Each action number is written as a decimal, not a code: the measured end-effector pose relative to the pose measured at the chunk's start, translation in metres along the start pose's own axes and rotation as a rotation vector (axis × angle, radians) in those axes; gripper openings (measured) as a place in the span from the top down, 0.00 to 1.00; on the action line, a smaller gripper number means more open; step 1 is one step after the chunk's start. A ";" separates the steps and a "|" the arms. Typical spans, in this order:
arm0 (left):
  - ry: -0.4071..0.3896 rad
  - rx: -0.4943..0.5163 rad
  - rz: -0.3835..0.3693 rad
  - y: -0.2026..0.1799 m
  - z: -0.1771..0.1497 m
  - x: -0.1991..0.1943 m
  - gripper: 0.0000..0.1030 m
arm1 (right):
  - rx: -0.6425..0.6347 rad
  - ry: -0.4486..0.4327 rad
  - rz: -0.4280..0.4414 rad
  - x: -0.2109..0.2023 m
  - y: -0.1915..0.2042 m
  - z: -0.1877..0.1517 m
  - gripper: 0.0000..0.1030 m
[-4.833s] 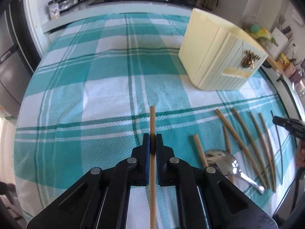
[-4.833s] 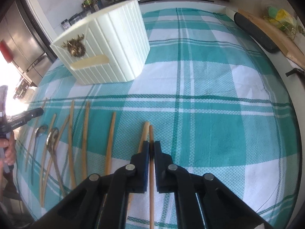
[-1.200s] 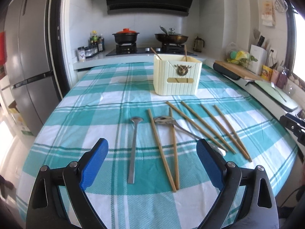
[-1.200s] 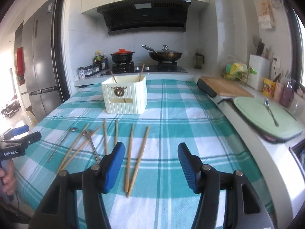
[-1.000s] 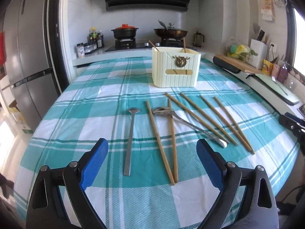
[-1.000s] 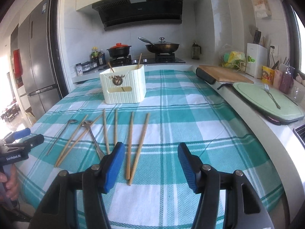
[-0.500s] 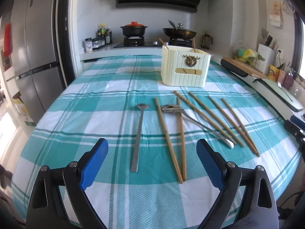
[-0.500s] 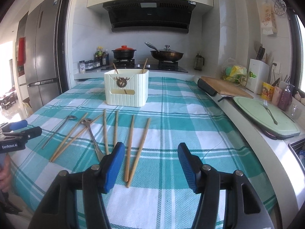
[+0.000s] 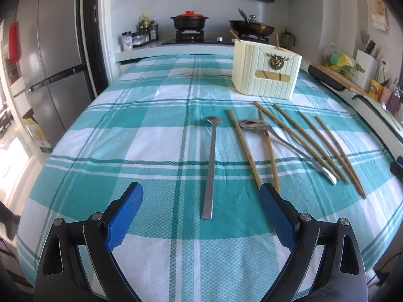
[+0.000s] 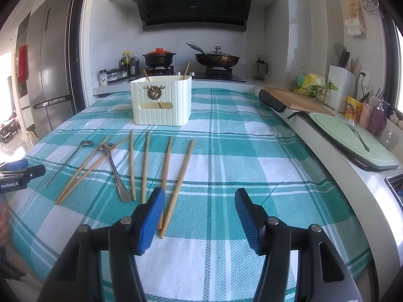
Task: Organize utensils
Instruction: 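Close the left tool on a silver spoon while the right tool grasps a chopstick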
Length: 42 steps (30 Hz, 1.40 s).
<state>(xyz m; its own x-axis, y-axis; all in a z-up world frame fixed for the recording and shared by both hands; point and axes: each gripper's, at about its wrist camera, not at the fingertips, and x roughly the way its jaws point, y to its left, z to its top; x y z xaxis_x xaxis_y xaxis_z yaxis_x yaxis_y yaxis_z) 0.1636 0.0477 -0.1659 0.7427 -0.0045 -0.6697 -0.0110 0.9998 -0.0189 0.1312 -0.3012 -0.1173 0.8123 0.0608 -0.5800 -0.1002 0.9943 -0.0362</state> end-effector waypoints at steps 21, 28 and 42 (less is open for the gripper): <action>0.065 0.086 -0.048 0.012 0.033 0.039 0.08 | 0.008 0.051 0.015 0.009 -0.001 0.001 0.43; 0.105 0.114 -0.064 0.010 0.041 0.060 0.09 | 0.019 0.066 0.015 0.012 -0.003 0.001 0.43; 0.124 0.113 -0.056 0.012 0.044 0.076 0.10 | 0.047 0.097 0.027 0.023 -0.006 0.003 0.43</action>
<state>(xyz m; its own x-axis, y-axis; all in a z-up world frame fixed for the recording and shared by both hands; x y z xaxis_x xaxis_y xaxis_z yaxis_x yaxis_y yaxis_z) 0.2493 0.0603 -0.1845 0.6517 -0.0559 -0.7564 0.1085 0.9939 0.0200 0.1527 -0.3053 -0.1279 0.7500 0.0806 -0.6565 -0.0918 0.9956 0.0174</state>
